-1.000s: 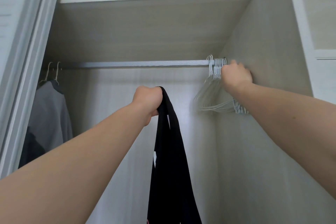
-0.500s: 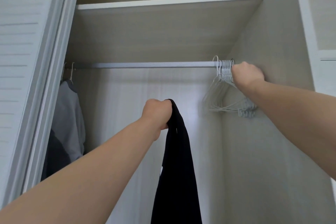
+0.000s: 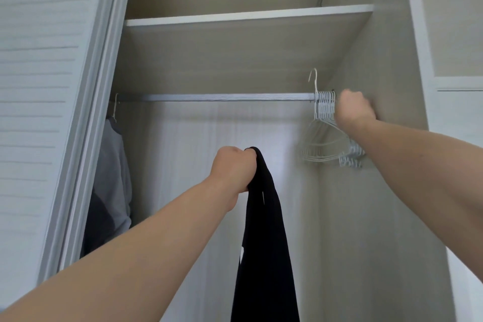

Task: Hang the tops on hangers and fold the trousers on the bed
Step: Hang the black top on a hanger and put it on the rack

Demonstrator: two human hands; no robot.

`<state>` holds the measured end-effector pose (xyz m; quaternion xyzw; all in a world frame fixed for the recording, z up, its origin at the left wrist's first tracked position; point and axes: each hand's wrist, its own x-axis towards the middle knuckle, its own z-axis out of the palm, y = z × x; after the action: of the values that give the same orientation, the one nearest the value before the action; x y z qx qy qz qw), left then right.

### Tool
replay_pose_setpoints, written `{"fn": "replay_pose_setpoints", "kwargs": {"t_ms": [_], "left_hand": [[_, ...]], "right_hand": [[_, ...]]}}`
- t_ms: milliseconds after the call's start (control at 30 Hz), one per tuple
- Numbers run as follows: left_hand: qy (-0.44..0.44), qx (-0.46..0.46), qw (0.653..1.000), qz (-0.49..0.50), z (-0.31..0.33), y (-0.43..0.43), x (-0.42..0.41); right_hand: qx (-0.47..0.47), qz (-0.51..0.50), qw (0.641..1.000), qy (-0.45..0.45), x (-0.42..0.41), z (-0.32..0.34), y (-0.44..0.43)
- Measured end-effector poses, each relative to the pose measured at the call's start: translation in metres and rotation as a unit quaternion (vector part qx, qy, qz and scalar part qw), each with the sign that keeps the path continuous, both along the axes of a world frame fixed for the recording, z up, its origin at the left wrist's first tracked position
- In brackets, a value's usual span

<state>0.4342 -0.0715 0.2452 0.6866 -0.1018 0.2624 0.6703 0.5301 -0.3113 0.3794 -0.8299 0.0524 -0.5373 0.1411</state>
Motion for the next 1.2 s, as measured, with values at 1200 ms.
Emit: {"fn": "replay_pose_setpoints", "kwargs": {"t_ms": [1200], "left_hand": [[0.146, 0.115, 0.977, 0.109, -0.205, -0.16, -0.155]], "right_hand": [[0.458, 0.487, 0.744, 0.01, -0.373, -0.398, -0.209]]}}
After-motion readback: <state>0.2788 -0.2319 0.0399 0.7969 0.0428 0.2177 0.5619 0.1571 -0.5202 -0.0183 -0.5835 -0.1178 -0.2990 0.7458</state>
